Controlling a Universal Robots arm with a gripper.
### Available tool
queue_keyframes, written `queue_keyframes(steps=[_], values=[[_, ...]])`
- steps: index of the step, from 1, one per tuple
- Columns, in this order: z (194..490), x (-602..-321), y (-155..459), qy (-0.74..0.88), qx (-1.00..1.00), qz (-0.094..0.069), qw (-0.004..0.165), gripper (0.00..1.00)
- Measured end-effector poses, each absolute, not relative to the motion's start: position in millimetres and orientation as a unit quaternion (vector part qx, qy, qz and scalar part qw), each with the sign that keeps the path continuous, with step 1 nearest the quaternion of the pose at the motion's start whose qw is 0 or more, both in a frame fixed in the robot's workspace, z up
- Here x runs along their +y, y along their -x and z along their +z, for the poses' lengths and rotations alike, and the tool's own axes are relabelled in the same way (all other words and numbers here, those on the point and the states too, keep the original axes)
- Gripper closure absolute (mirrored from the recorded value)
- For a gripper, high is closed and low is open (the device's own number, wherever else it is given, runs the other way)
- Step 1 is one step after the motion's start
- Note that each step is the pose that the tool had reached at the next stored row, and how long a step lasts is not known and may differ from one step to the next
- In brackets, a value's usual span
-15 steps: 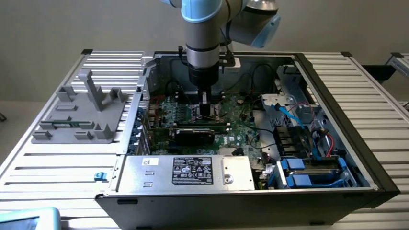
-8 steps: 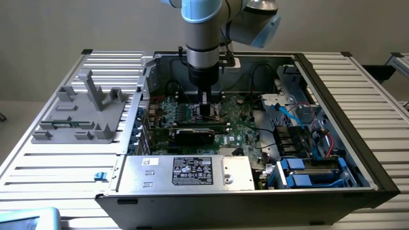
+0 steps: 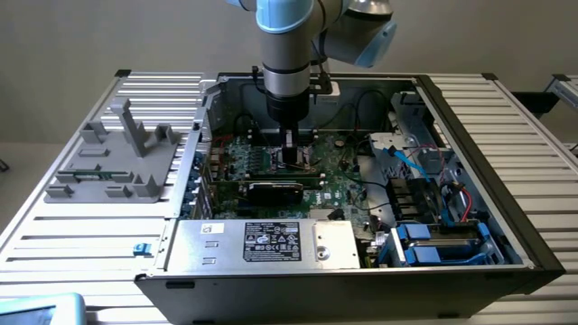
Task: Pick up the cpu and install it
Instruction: 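Place the cpu into insertion slot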
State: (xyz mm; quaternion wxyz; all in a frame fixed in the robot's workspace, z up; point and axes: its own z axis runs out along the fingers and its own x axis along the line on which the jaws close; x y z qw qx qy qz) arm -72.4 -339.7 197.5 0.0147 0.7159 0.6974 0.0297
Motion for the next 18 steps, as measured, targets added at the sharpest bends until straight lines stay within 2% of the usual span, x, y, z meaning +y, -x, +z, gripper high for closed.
queue_keyframes(steps=[18], values=[[196.0, -340.0, 72.7, -0.716, 0.697, 0.031, 0.016, 0.44]])
